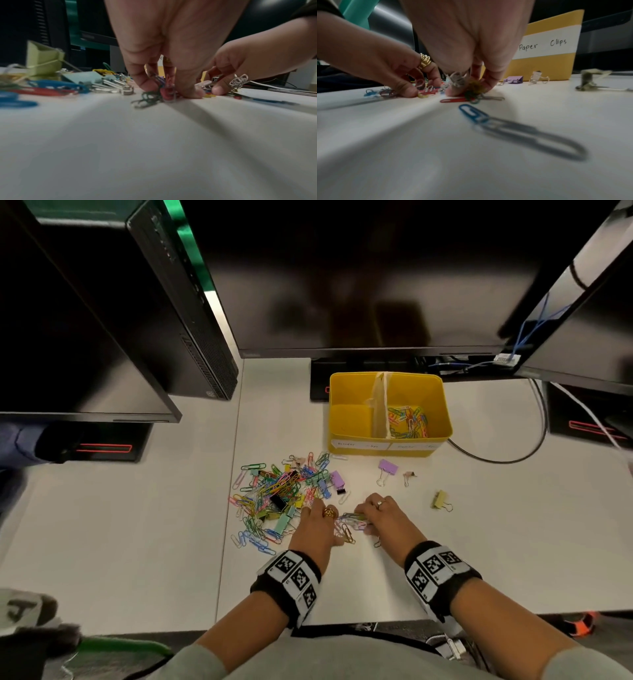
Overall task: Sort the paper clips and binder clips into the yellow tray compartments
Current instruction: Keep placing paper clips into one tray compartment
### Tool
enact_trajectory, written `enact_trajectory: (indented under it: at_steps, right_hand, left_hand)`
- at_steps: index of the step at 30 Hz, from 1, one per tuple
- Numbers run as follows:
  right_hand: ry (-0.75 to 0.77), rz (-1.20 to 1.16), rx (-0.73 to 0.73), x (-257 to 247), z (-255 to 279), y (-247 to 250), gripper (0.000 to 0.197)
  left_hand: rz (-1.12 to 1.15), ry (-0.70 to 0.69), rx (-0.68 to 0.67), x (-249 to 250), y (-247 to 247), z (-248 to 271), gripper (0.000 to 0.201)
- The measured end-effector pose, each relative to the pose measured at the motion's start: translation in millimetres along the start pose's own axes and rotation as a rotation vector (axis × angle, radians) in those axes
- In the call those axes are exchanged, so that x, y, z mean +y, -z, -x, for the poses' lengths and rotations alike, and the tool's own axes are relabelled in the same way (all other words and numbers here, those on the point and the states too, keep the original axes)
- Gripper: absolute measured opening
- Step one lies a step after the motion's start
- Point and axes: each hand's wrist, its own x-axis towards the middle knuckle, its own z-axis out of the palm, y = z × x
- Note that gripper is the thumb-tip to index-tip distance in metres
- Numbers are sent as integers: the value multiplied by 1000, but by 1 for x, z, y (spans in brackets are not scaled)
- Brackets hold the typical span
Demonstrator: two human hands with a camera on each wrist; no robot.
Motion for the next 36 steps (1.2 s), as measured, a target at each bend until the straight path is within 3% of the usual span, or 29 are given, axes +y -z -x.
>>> enact_trajectory:
  at_steps: [8, 12, 16, 19, 23, 26, 29, 30, 33, 34, 36]
  right_hand:
    - [-113, 169, -95, 4, -3, 7, 42]
    - [-181, 96, -104, 8, -7, 20, 46]
    - [-180, 0, 28, 8, -6, 53, 33]
    - [-201, -57, 229, 8, -11, 92, 27]
    - [-358, -3, 460, 18, -44, 139, 33]
    - [-463, 18, 310, 28, -68, 144, 28]
    - [-390, 65, 100, 26, -63, 136, 30]
    - [-325, 23, 123, 26, -58, 134, 32]
    - [-125, -93, 407, 24, -31, 129, 30]
    - [-83, -107, 438, 26, -21, 123, 27]
    - [-55, -109, 335, 34, 1, 105, 19]
  left_hand:
    - [-86, 40, -32, 8, 13, -18, 33]
    - [-117, 43, -89, 11, 18, -23, 36]
    - [-198, 34, -94, 12, 15, -26, 36]
    - [-212, 6, -86, 13, 16, -28, 40]
    - [-217, -30, -84, 17, 22, -30, 39]
    - [-236, -35, -110, 19, 25, -32, 39]
    - [-245, -70, -128, 15, 31, -34, 39]
    - [-240, -105, -128, 14, 35, -34, 39]
    - [-158, -207, -97, 8, 54, -30, 37]
    - [-94, -226, -70, 6, 62, -29, 36]
    - [45, -243, -20, 7, 83, -28, 31]
